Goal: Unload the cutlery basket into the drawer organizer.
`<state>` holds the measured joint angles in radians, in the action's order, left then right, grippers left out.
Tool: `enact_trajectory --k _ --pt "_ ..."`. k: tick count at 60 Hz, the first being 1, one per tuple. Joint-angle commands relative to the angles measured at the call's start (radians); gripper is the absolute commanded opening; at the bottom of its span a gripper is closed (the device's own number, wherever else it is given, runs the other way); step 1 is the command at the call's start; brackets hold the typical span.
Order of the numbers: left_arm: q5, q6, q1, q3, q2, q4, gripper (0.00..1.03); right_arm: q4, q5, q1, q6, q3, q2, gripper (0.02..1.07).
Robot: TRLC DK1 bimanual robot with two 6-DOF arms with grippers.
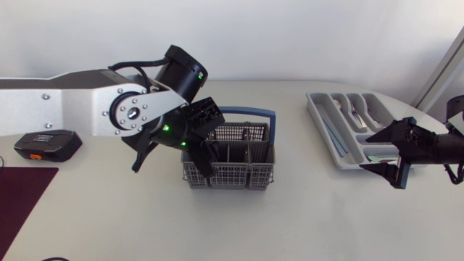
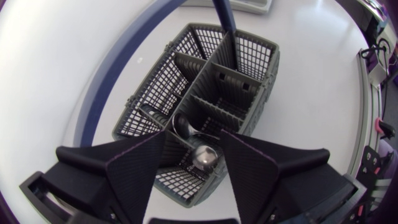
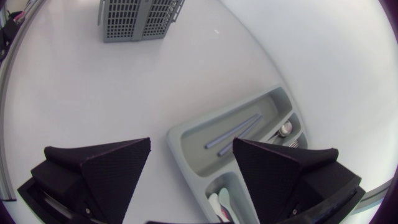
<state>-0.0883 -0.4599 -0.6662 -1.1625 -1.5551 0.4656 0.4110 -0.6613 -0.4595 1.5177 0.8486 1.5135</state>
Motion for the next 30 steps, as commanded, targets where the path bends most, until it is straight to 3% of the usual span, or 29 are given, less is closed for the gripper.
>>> enact_trajectory --k 1,8,30 --pt "-0.016 0.064 0.016 -0.054 -0.037 0.001 0.55 -0.018 -0.021 0.022 -0.063 -0.066 -0.045 0.98" --pt "-0.019 0.118 0.036 -0.089 -0.062 0.001 0.48 -0.026 -0.047 0.044 -0.108 -0.118 -0.078 0.98" --pt "-0.053 0.161 0.06 -0.14 -0.118 0.027 0.48 -0.038 -0.095 0.094 -0.203 -0.23 -0.177 0.98"
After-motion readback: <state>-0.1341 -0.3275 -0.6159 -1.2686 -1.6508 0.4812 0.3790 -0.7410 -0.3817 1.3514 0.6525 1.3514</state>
